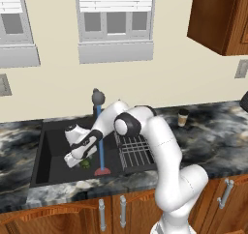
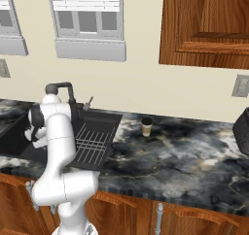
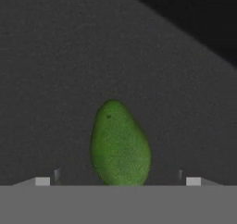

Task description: Turn on the sink faucet. Then move the avocado from the counter to the sink. Turn off the sink. Move the vegetable from the sink to the pot next to the stove. Finally move the pot to the rear left burner.

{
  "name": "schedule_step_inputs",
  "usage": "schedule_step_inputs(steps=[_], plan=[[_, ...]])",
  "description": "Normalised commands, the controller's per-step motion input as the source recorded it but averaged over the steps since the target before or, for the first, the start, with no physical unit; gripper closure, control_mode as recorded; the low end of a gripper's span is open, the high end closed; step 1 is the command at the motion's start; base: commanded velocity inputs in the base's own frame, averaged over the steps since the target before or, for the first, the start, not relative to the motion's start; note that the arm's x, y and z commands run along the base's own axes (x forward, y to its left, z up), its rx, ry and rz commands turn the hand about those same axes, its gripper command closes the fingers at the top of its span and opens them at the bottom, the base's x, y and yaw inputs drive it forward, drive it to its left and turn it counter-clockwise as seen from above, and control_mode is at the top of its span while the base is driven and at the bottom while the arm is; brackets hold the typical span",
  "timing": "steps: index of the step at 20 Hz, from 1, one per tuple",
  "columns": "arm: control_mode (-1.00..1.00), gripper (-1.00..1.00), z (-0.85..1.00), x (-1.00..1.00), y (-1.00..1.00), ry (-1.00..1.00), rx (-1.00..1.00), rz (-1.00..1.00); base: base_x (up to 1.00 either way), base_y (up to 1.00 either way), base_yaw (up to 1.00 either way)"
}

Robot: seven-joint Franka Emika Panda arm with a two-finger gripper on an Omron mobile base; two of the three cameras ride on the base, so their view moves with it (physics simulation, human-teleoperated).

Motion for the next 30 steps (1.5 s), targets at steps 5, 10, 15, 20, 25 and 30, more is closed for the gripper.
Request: schedule_step_inputs(steps=[5,10,15,20,25,30], plan=[[-1.0,-1.0,0.47,-0.2,0.15,0.0,0.0,-0.09,0.0,0.0,0.0],[-1.0,-1.0,0.59,-0.23,0.16,-0.03,0.0,-0.08,0.0,0.0,0.0],[-1.0,-1.0,0.71,-0.27,0.15,-0.06,0.0,-0.07,0.0,0.0,0.0],[-1.0,-1.0,0.54,-0.37,0.03,-0.03,0.0,-0.07,0.0,0.0,0.0],[-1.0,-1.0,0.29,-0.51,-0.03,-0.04,0.01,-0.08,0.0,0.0,0.0],[-1.0,-1.0,0.23,-0.47,-0.26,-0.05,0.03,-0.06,0.0,0.0,0.0]])
